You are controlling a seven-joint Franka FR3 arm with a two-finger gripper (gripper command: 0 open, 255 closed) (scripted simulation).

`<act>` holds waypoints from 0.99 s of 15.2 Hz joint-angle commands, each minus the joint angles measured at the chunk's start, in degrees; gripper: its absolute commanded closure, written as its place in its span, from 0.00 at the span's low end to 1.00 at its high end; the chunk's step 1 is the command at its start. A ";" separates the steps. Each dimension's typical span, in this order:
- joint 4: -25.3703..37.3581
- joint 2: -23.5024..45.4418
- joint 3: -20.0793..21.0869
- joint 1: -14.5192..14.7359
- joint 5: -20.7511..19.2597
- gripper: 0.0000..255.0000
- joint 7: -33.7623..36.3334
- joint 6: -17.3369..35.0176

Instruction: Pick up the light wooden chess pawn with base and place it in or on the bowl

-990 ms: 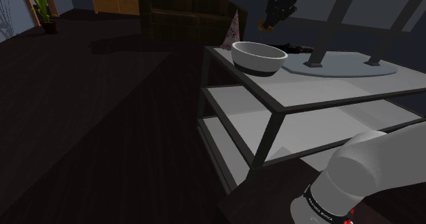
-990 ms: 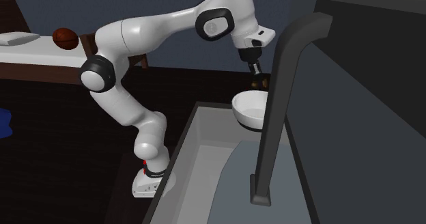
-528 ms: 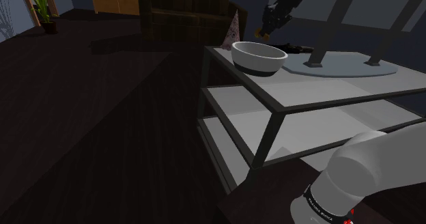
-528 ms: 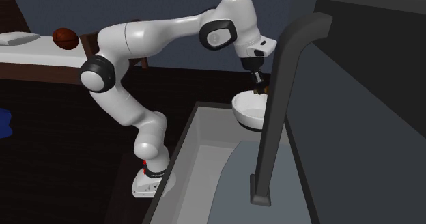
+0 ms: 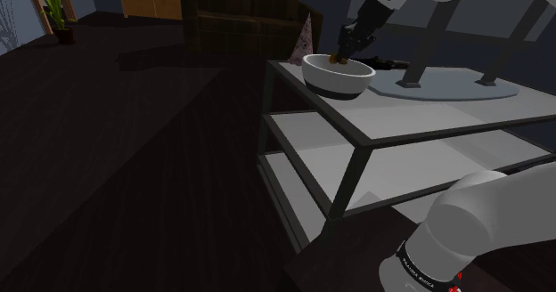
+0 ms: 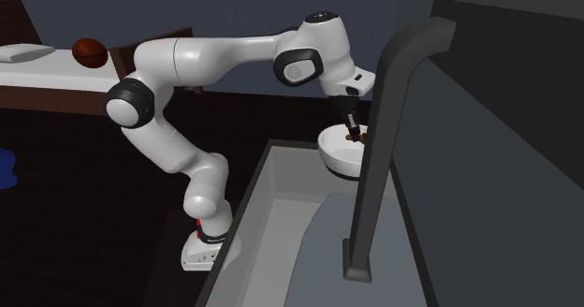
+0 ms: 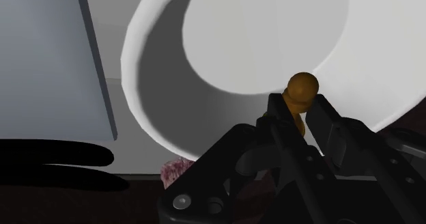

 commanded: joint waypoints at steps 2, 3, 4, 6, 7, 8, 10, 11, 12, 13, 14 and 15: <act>-0.50 -0.01 -0.01 0.00 0.02 1.00 -0.08 0.51; -0.50 -0.01 -0.01 0.00 0.02 1.00 -0.08 0.51; -0.50 -0.01 -0.01 0.00 0.02 1.00 -0.08 0.51; -0.50 -0.01 -0.01 0.00 0.02 1.00 -0.08 0.51; -0.49 -0.01 -0.01 0.00 0.02 1.00 -0.07 0.50; -0.49 -0.01 -0.01 0.00 0.02 0.00 -0.07 0.50; -0.49 -0.01 -0.01 0.00 0.02 0.00 -0.07 0.50; -0.49 -0.01 -0.01 0.00 0.02 0.00 -0.07 0.50; -0.49 -0.01 -0.01 0.00 0.02 0.00 -0.07 0.50; -0.49 -0.01 -0.01 0.00 0.02 0.00 -0.07 0.50; 1.09 -0.35 -0.15 -0.07 -0.10 0.00 -0.02 -1.42; 2.76 -0.60 -0.30 -0.12 -0.21 0.00 0.03 -3.35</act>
